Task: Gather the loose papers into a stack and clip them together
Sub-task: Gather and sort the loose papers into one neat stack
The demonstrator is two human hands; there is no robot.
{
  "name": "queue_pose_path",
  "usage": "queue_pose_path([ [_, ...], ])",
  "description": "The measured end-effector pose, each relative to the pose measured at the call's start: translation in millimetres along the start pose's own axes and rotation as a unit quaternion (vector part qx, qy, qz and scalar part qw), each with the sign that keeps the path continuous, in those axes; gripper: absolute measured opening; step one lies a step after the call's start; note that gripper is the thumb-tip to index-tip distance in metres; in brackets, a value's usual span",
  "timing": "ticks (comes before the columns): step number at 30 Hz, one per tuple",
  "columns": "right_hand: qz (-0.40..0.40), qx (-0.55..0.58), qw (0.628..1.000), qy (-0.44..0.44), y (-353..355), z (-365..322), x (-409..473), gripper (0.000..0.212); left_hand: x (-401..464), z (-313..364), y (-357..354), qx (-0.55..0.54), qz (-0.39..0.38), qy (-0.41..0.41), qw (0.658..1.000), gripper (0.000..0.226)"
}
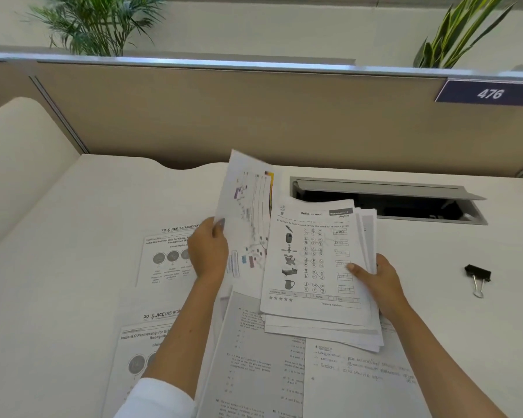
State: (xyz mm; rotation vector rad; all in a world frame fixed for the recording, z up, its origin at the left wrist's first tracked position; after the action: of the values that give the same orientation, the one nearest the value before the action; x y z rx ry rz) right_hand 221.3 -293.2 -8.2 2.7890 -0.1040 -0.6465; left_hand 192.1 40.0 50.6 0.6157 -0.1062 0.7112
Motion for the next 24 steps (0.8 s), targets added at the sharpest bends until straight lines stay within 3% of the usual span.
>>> queue_pose_path([
  [6,0.004,-0.013,1.000,0.000,0,0,-1,0.038,11,63,19,-0.079,0.076,-0.228,0.968,0.018],
  [9,0.004,-0.017,1.000,0.003,1,-1,-3,0.037,11,90,21,-0.123,0.112,-0.264,0.950,0.016],
  [11,0.002,-0.017,1.000,0.002,1,-1,-2,0.038,12,101,18,-0.151,0.117,-0.252,0.949,0.016],
  [14,-0.001,-0.013,1.000,0.002,1,0,-1,0.038,10,104,5,-0.176,0.064,-0.211,0.959,0.017],
  [18,0.003,-0.008,1.000,0.011,1,-1,-3,0.016,-10,76,-22,-0.170,-0.027,-0.132,0.976,0.017],
  [21,0.016,0.010,1.000,0.008,-1,-6,-9,0.030,-29,50,-43,-0.127,-0.095,-0.050,0.986,0.030],
  [24,0.029,0.027,0.999,-0.021,-1,-9,-8,0.042,-46,26,-61,-0.080,-0.217,0.037,0.972,0.053],
])
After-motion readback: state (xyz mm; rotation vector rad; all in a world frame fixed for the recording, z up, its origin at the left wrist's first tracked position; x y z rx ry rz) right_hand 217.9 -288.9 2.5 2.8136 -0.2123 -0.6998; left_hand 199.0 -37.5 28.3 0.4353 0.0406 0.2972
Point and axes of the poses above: each hand's wrist, its own x-axis towards the middle knuckle, its own y-axis out of the back of the hand, z = x × y, the point moved 2 cm from there along x, towards the middle knuckle, and after that the axes turned 9 degrees about -y, right-handed, at the moved point
